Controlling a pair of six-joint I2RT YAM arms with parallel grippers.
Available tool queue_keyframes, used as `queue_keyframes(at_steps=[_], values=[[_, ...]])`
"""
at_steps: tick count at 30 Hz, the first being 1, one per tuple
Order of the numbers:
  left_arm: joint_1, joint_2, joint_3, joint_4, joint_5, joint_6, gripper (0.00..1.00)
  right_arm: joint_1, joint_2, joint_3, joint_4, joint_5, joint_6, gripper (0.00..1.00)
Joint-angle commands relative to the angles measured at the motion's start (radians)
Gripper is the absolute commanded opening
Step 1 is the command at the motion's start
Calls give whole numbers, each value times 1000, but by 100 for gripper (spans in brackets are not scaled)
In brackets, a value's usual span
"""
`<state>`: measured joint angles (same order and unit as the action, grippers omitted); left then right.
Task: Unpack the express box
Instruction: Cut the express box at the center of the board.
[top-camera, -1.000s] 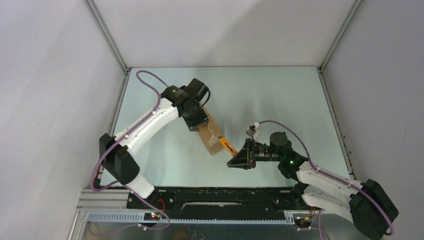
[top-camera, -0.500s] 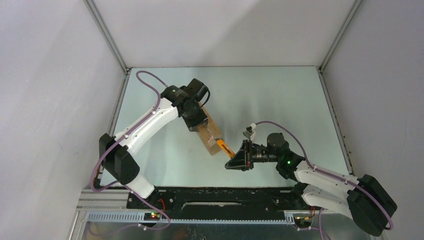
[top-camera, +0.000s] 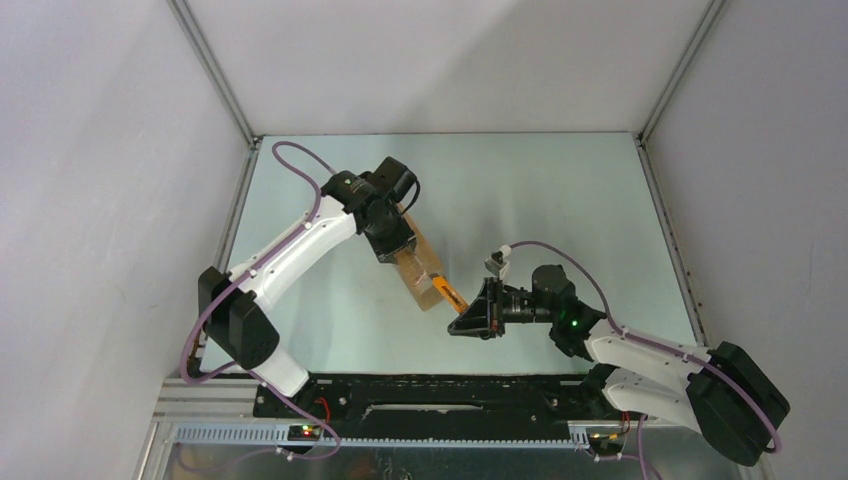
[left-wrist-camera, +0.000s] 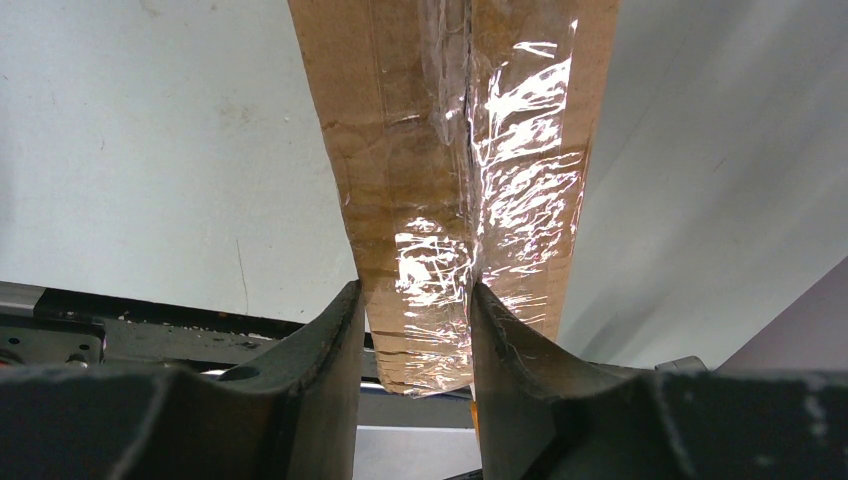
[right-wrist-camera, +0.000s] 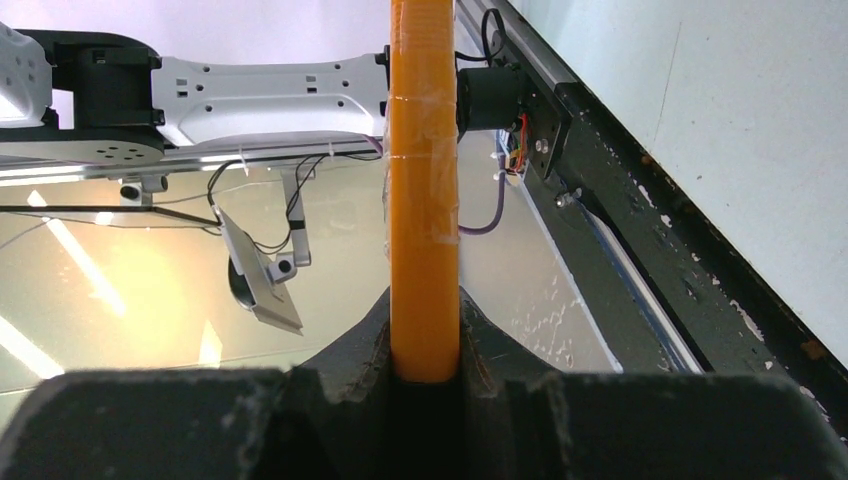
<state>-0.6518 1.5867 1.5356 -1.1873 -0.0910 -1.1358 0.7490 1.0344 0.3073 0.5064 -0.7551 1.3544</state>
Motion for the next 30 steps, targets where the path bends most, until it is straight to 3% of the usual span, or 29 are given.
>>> queue_keyframes(at_steps=[1, 9, 19, 30], values=[[2, -1, 3, -5, 19, -14, 8, 5, 13, 16, 58, 8, -2, 0], [1, 2, -1, -2, 23, -14, 4, 4, -14, 31, -38, 13, -31, 0], [-15, 12, -15, 24, 47, -24, 0, 6, 93, 105, -22, -66, -37, 0], [-18, 3, -53, 57, 68, -37, 0, 7, 188, 132, 119, -114, 31, 0]])
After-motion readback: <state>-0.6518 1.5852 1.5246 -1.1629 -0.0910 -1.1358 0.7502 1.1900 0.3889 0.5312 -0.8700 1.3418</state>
